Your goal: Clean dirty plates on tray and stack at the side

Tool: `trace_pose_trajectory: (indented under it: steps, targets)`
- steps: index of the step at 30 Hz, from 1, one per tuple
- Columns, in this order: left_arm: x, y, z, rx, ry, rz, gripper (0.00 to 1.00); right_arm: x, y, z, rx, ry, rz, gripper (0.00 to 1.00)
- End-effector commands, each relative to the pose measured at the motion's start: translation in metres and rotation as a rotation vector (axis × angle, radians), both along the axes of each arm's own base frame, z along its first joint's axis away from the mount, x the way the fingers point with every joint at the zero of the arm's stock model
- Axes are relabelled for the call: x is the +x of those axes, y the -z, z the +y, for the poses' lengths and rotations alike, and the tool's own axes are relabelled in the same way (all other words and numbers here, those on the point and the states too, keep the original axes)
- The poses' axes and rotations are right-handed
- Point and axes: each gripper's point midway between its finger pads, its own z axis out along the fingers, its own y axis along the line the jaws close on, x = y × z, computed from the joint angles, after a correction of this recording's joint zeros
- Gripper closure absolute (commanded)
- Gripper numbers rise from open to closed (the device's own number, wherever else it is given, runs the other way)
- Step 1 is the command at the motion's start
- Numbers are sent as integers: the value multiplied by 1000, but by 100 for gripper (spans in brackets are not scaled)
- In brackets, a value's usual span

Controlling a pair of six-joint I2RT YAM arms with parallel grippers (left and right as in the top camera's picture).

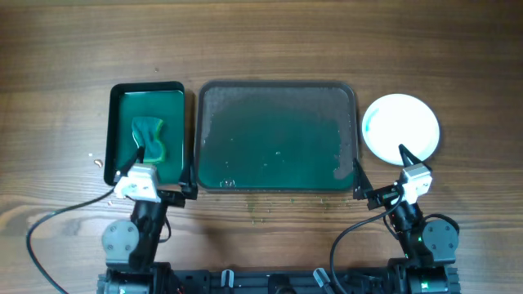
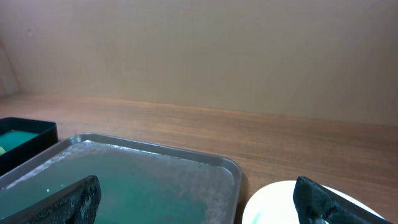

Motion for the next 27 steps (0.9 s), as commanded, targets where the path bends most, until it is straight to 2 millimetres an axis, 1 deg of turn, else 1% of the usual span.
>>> trace_pose_trajectory:
  steps: [1, 5, 14, 27]
  targets:
    - [-1, 5, 7, 43, -40, -31, 0, -2, -3, 4, -16, -20, -18, 0]
    - [-2, 9, 13, 44, -75, -32, 0, -2, -3, 4, -16, -20, -19, 0]
    - [0, 39, 11, 45, -62, 34, 0, -2, -3, 4, -16, -20, -18, 0]
    - [0, 39, 11, 45, -63, 35, 0, -2, -3, 4, -16, -20, -18, 0]
